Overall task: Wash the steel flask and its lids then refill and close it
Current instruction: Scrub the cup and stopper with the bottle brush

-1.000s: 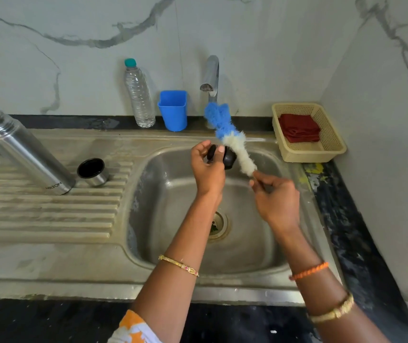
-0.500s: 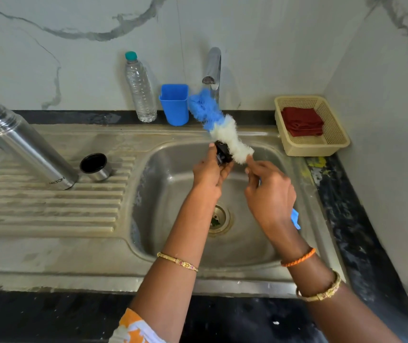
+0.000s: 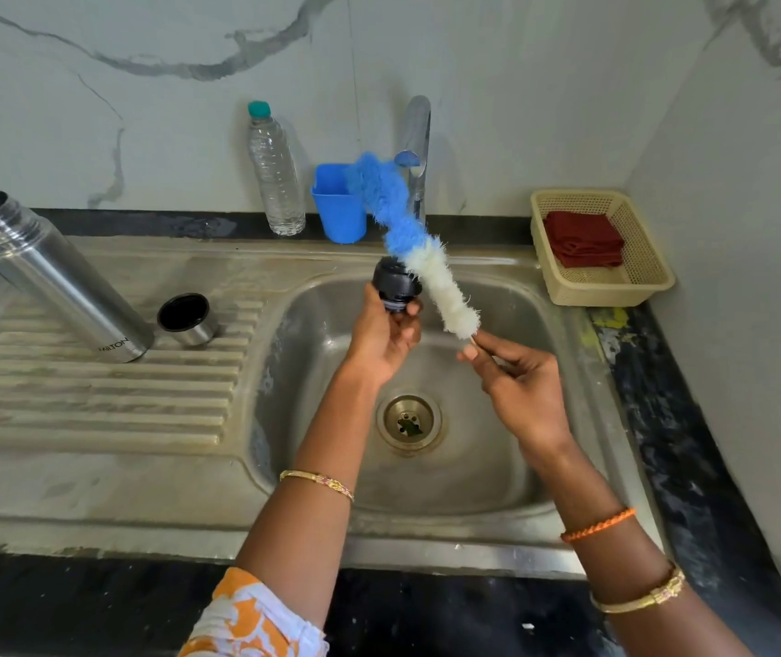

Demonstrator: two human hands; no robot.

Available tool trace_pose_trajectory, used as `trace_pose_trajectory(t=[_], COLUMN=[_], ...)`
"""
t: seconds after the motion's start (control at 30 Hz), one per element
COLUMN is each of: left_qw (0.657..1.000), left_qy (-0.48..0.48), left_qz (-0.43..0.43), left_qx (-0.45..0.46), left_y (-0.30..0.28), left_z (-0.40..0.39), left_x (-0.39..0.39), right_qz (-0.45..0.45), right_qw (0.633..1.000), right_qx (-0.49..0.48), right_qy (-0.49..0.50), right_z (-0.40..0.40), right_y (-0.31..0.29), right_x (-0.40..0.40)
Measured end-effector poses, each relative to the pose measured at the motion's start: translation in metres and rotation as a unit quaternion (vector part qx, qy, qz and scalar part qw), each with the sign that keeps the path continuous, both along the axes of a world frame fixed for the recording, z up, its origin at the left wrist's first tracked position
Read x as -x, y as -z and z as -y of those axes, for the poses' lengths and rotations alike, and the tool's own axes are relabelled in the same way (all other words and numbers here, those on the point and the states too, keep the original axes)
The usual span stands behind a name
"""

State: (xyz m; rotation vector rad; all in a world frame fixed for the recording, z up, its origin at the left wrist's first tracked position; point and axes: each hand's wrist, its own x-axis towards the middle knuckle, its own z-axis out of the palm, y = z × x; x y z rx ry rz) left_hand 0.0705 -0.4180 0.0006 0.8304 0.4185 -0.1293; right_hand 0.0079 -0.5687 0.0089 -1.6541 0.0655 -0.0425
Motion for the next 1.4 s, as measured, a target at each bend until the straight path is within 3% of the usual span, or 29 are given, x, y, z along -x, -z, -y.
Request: trace_pose_trajectory(t=[0.1,0.23,0.4,0.57,0.73,0.83,0.93,1.03,1.23,1.4], left_qw=[0.997,0.993,0.976,0.960,0.910,0.943,0.990,0.996,0.989,0.976], left_qy=[0.049,0.093,0.127,0.078,0.172,0.108,0.048,0.045,0.061,-0.018], left_qz=[0.046,0.078,0.079,0.040,0.043,0.027,-0.029,-0.067,-0.062,-0.072], left_qx=[0.023,0.004,-0.157,-0.265,-0.375,-0.313,-0.128,-0.021,-0.122,-0.206], left_y=[0.002,-0.001,-0.005,0.007,0.010,0.016,0.019,0.019,0.019,0.019], left_z=[-0.007,-0.008,-0.018,-0.040,-0.033,-0.028,-0.029,-0.028,-0.009,-0.008], left_x=[0.006,0.011,0.012,0.006,0.016,0.014,0.009,0.007,0.018,0.016], right_qz=[-0.088,-0.130,-0.150,-0.114,-0.102,-0.050,0.045,0.140,0.109,0.071], right_qw=[0.991,0.987,0.985,0.992,0.992,0.984,0.972,0.955,0.956,0.960], right_qx=[-0.098,-0.089,-0.070,-0.009,0.062,0.164,0.229,0.260,0.272,0.271], right_qy=[-0.022,-0.026,-0.038,-0.046,-0.048,-0.052,-0.016,0.009,0.014,0.003], right_z=[-0.003,-0.010,-0.002,0.008,0.008,0.008,-0.005,-0.012,-0.013,-0.010], right_y=[-0.014,-0.017,-0.018,-0.012,-0.004,-0.004,0.007,0.026,0.013,0.009], right_x=[-0.007,-0.011,-0.020,-0.006,-0.014,-0.020,0.003,0.027,0.004,0.012])
